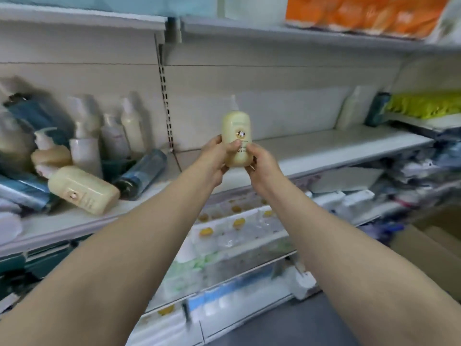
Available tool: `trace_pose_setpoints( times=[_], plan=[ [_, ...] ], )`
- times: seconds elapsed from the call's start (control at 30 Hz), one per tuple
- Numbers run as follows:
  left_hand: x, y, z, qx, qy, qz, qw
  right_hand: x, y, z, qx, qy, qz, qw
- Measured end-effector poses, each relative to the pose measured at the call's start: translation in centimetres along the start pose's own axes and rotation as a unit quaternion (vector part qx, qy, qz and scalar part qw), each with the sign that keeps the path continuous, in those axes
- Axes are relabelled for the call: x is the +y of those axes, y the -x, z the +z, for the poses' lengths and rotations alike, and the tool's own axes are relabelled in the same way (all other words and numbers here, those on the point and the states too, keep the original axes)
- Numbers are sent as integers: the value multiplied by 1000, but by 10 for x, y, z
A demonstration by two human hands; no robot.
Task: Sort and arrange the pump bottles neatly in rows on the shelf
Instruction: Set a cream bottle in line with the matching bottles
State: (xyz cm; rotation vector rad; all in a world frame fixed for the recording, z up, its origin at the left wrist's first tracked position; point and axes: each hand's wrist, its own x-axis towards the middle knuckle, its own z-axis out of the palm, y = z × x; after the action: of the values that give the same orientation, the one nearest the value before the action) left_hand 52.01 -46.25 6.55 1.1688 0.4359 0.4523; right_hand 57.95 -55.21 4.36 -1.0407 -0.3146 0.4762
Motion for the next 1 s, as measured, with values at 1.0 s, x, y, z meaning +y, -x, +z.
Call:
trace_pose_setpoints(
  times=[1.0],
  plan=[
    [-117,-312,285,-53,-31,-39,997,-112,-313,-311,56,161,-17,985]
  ],
)
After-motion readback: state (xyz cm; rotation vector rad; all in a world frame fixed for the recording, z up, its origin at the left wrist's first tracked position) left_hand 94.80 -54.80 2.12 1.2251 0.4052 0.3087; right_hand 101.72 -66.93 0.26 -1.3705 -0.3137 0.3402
